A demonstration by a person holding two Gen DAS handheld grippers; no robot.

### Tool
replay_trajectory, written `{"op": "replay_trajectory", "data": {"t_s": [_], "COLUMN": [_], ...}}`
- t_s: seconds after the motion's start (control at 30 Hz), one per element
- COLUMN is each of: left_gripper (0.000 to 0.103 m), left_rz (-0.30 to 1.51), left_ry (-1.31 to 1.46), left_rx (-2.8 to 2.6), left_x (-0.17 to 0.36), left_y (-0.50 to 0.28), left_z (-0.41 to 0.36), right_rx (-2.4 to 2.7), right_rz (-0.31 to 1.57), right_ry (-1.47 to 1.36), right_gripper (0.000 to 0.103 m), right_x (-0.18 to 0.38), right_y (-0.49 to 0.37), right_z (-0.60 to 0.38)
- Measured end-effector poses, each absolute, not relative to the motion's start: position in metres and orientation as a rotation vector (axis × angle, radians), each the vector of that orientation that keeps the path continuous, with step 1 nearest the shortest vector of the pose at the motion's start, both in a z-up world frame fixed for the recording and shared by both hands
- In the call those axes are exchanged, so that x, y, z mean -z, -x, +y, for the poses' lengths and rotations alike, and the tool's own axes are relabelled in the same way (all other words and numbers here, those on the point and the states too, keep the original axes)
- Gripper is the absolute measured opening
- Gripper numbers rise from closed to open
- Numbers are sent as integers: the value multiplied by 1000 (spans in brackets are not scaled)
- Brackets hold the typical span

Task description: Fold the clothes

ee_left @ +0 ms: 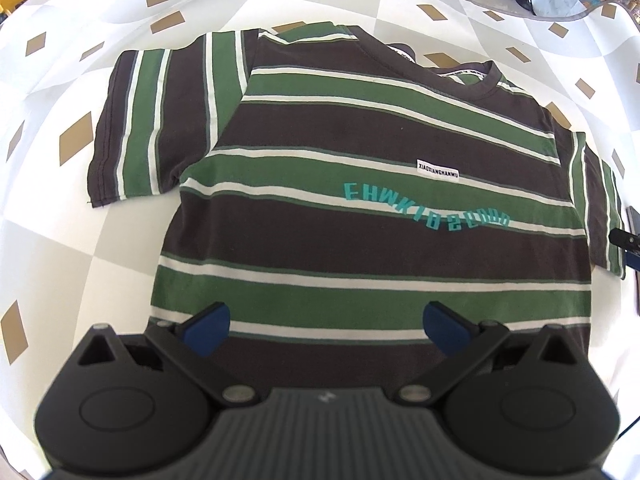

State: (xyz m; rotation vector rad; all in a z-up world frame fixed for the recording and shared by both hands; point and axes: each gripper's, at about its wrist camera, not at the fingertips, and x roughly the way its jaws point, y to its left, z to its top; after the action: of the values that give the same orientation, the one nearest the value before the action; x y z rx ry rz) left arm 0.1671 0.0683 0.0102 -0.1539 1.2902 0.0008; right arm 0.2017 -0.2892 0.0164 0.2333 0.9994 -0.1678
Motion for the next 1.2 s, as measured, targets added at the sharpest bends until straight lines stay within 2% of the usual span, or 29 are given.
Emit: {"op": "replay_trajectory", "data": {"t_s": [0.17, 0.27, 0.43, 0.6, 0.9, 1.2], "left_gripper": [103, 103, 103, 103, 103, 103], "left_rz": [1317, 1324, 1321, 1327, 1330, 1336], "left_ry": [167, 176, 174, 166, 171, 155], "left_rx": [-19, -23, -27, -29, -39, -46], "left_x": [-3, -1, -1, -1, -2, 2], "left_y": [-167, -167, -167, -167, -166, -164], "left_z": [74, 77, 79, 79, 82, 84], "right_rx": [170, 183, 200, 199, 117, -70], "right_rz": [966, 941, 921, 914, 793, 691], "right_ry": [-210, -196, -216, -244, -204, -109], "right_gripper": [49, 44, 19, 16, 11, 9], "right_x": [-14, -12, -12, -17, -46, -70], "right_y": [-201, -199, -202, -203, -201, -197], "right_z": [-286, -284, -284, -282, -262, -207]}}
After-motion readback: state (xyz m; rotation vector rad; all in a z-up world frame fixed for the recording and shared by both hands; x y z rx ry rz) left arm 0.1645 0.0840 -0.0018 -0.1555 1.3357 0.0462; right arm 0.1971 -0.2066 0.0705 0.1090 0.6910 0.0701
